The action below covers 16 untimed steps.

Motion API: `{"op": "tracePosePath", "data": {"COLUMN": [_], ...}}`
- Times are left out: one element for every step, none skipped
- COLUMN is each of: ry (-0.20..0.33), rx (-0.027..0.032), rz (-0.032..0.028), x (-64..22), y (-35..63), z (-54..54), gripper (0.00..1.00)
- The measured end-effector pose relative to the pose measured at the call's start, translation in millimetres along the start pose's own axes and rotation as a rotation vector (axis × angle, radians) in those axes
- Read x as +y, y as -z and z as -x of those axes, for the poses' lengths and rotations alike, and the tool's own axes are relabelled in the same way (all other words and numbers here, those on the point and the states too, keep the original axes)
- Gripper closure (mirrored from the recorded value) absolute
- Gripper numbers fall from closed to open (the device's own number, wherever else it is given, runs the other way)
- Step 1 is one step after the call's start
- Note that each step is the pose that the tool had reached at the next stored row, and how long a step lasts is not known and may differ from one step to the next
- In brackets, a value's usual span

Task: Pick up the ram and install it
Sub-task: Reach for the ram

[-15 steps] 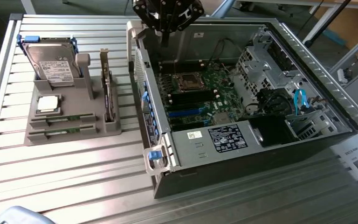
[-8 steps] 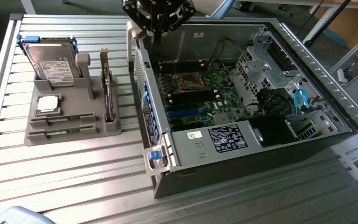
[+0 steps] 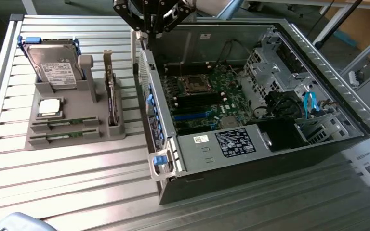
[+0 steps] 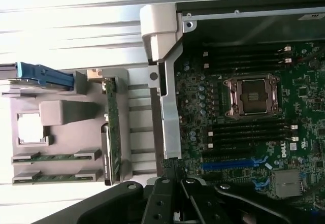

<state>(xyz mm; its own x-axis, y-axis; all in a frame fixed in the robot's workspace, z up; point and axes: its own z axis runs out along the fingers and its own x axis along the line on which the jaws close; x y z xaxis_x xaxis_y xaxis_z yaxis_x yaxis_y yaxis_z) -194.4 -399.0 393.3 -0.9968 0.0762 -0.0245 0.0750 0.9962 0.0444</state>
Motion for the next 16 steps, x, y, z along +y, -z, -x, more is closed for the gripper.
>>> {"op": "tracePosePath", "data": {"ry": [0.0, 0.0, 0.0, 0.0, 0.0, 0.0, 0.0, 0.0, 0.0, 0.0, 0.0, 0.0, 0.0, 0.0, 0.0, 0.0], "rx": [0.0, 0.0, 0.0001, 0.0001, 0.0001, 0.0003, 0.0003, 0.0006, 0.0007, 0.0009, 0.0011, 0.0014, 0.0017, 0.0019, 0.0021, 0.0024], "rz": [0.0, 0.0, 0.0, -0.0001, -0.0001, -0.0001, 0.0, -0.0001, 0.0, -0.0001, 0.0, -0.0001, -0.0002, -0.0002, -0.0002, -0.0002], "x": [-0.2, -0.5, -0.7, -0.9, -1.1, -1.3, -1.5, -1.7, -1.9, -2.1, -2.3, -2.5, -2.7, -2.9, -3.1, -3.4], "y": [0.1, 0.1, 0.2, 0.3, 0.3, 0.4, 0.4, 0.4, 0.5, 0.5, 0.5, 0.6, 0.7, 0.7, 0.8, 0.8], "z": [-3.0, -6.2, -9.2, -12.0, -14.8, -17.5, -19.8, -22.4, -24.9, -27.5, -30.2, -33.2, -35.8, -38.6, -41.6, -44.6], "gripper": [0.9, 0.9, 0.9, 0.9, 0.9, 0.9, 0.9, 0.9, 0.9, 0.9, 0.9, 0.9, 0.9, 0.9, 0.9, 0.9]}}
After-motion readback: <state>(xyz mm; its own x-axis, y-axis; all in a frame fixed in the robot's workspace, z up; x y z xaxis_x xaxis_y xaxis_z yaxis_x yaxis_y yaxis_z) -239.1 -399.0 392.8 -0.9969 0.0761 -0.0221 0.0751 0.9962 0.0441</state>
